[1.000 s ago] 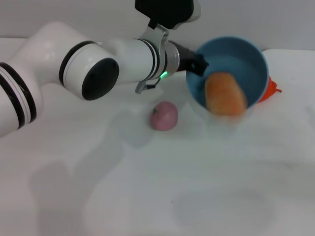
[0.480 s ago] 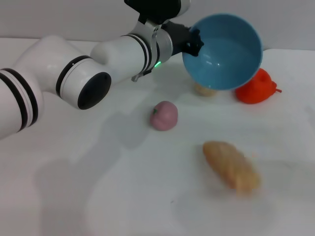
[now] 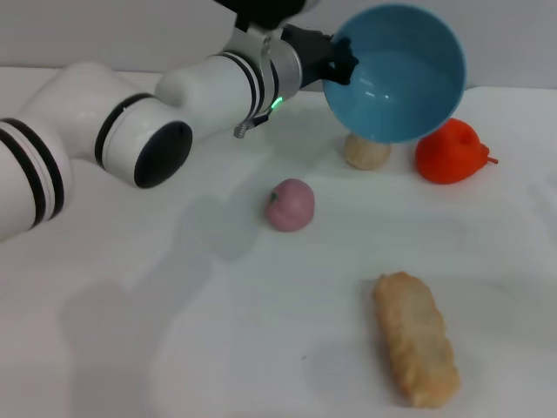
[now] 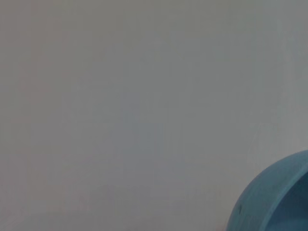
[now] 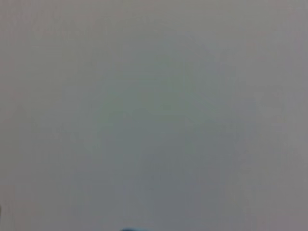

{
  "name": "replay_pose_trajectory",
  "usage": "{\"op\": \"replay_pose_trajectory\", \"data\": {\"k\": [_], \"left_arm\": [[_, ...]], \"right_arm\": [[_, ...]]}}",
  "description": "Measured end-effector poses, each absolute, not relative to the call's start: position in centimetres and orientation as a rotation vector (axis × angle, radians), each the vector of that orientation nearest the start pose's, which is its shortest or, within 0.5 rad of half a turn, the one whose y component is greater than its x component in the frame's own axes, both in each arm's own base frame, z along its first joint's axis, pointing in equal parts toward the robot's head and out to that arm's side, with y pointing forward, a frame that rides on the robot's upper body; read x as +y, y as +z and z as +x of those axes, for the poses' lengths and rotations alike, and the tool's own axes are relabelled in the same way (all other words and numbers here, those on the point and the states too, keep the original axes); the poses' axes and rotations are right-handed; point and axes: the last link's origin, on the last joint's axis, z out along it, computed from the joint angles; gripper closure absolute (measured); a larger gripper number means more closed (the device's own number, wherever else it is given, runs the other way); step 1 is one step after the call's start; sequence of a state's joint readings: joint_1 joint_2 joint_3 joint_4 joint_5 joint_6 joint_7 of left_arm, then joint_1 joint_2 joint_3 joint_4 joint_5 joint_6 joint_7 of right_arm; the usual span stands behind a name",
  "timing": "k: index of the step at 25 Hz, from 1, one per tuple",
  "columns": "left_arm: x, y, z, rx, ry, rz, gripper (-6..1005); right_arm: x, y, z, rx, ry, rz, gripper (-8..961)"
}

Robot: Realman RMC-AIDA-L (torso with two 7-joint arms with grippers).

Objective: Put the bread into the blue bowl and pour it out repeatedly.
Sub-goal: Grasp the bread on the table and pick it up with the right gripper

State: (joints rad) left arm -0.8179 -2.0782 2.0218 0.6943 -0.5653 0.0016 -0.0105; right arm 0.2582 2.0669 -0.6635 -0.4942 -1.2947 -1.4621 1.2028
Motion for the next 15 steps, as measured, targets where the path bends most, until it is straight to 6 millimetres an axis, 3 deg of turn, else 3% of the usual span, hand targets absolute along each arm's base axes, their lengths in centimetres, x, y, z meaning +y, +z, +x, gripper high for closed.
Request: {"op": "replay_pose_trajectory", "data": {"k": [6,15], "left_arm": [[44.6,-8.9,-14.3,-0.872,-0.233,-2.15,999],[43.4,-6.3,-15.8,-1.148,0.032,-2.162,999]], "right_arm": [[30.1,4.0,32.7,0.806,1.026,-2.083,480],[32.9,3.5,31.8,0.967,0.641,-2.379,480]]}}
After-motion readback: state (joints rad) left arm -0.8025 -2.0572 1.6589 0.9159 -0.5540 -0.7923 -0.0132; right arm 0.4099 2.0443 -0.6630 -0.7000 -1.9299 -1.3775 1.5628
